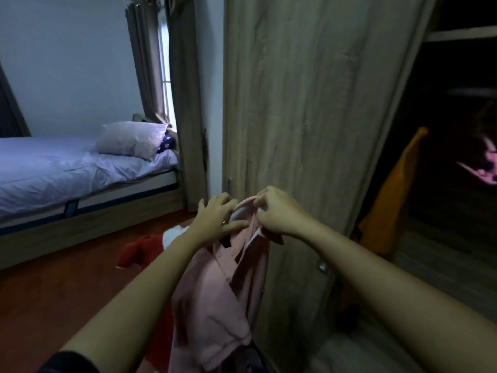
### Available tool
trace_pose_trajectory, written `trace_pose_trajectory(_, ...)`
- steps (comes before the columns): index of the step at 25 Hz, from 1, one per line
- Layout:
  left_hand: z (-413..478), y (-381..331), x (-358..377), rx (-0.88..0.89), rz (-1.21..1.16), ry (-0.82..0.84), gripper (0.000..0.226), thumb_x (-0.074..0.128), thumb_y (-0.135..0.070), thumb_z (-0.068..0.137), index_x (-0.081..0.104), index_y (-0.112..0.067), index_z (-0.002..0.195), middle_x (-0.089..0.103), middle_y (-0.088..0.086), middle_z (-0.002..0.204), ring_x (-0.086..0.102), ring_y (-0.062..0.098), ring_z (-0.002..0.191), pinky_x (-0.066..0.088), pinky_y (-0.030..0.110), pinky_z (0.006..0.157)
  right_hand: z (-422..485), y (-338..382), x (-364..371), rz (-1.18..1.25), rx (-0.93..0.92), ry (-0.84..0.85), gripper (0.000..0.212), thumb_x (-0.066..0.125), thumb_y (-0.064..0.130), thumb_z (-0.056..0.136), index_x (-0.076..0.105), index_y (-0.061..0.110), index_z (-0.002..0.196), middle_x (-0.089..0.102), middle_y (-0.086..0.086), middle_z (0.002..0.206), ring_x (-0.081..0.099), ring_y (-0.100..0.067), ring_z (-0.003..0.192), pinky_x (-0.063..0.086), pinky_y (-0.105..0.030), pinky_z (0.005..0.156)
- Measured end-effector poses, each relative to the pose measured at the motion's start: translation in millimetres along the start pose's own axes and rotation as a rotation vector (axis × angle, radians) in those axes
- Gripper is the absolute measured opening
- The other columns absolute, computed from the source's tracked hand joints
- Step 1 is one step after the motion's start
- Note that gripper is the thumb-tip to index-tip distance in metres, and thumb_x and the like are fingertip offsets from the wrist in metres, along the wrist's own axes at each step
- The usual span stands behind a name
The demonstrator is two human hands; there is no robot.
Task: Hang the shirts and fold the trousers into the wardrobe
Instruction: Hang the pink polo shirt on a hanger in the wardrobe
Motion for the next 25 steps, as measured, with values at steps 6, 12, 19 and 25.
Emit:
trace_pose_trajectory(6,-24.6,-107.8,-6.2,0.027,-0.113,-0.130,0.045,0.055,-0.055,0.085,0.040,-0.013,0.092,0.065,0.018,0.087,0.061,0.039,0.082,0.030,0.034,0.058,-90.4,-36.7,-75.4,-0.084,0.136,-0.184,0.025,0.056,0.008,0.080,0.071,0.009,0.100,0.061,-0.011,0.115,0.058,-0.028,0.109,0.045,-0.030,0.088)
trace_pose_trajectory(12,-65.4,-154.7,68.9,0.051,-0.313,0.174,0.037,0.064,-0.038,0.083,0.033,-0.018,0.083,0.049,-0.003,0.074,0.053,0.024,0.073,0.031,0.030,0.056,-179.9,-85.7,-123.8,-0.236,0.334,-0.186,0.028,0.055,0.003,0.084,0.068,0.005,0.107,0.060,-0.016,0.119,0.060,-0.032,0.108,0.051,-0.036,0.088)
trace_pose_trajectory(19,-25.0,-178.5,19.3,-0.060,-0.535,0.166,0.040,0.081,-0.038,0.046,0.049,-0.021,0.060,0.053,-0.011,0.049,0.048,0.003,0.053,0.037,0.022,0.051,-272.9,-161.0,-163.1,-0.501,0.641,-0.095,0.031,0.067,0.014,0.082,0.063,0.015,0.113,0.055,-0.006,0.116,0.057,-0.027,0.104,0.048,-0.037,0.079)
trace_pose_trajectory(25,-11.4,-247.4,7.4,0.195,-0.306,0.265,0.010,0.077,-0.017,0.074,0.070,-0.021,0.079,0.063,-0.020,0.056,0.057,-0.007,0.054,0.042,0.009,0.053,-316.9,-204.2,-167.1,-0.474,0.743,0.064,0.028,0.060,0.008,0.083,0.068,0.015,0.108,0.064,-0.009,0.107,0.061,-0.025,0.092,0.050,-0.030,0.074)
Point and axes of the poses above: each hand's wrist, its own z-axis towards the middle knuckle, its own x-axis out of the palm, y = z × x, the point moved 10 cm from there along z, towards the middle knuckle
